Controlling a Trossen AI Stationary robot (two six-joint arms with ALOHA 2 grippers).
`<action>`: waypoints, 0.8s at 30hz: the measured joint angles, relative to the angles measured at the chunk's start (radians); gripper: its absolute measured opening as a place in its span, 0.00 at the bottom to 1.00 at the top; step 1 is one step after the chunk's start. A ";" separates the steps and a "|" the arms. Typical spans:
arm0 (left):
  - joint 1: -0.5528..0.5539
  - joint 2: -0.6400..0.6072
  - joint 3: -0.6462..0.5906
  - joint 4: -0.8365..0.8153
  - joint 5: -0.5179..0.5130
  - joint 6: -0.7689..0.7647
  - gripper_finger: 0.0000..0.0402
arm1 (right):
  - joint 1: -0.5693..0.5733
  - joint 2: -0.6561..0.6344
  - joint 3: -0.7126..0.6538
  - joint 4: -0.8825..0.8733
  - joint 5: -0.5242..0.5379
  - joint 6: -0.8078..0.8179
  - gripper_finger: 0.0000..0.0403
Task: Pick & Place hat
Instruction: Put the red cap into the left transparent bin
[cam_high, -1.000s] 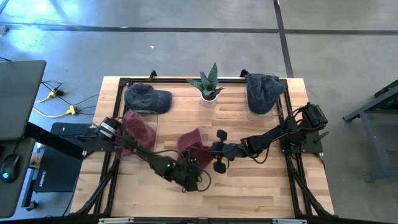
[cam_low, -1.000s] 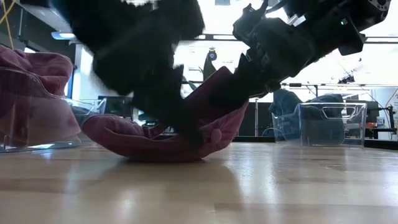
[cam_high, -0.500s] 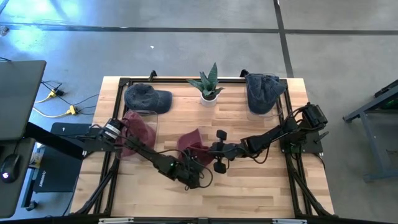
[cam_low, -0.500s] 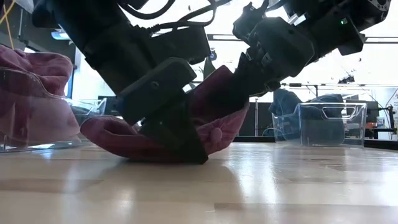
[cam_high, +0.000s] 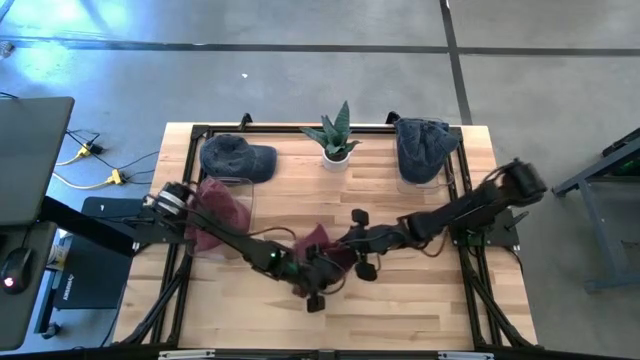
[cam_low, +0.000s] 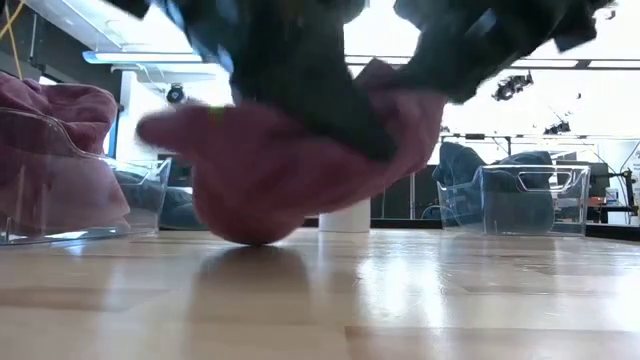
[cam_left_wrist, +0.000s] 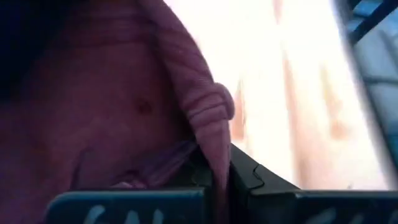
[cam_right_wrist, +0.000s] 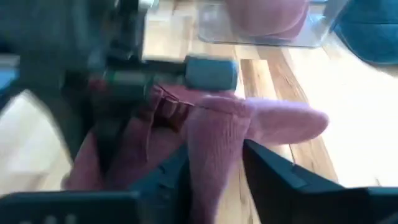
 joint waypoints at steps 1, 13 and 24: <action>-0.001 -0.023 0.000 0.001 -0.003 0.003 0.01 | 0.005 -0.037 0.000 -0.045 -0.011 0.002 0.34; -0.122 -0.338 -0.002 -0.157 -0.360 0.046 0.01 | 0.169 -0.312 -0.173 0.172 -0.034 -0.014 0.45; -0.195 -0.444 -0.003 -0.411 -0.611 -0.134 0.01 | 0.130 -0.374 -0.310 0.336 0.077 0.048 0.45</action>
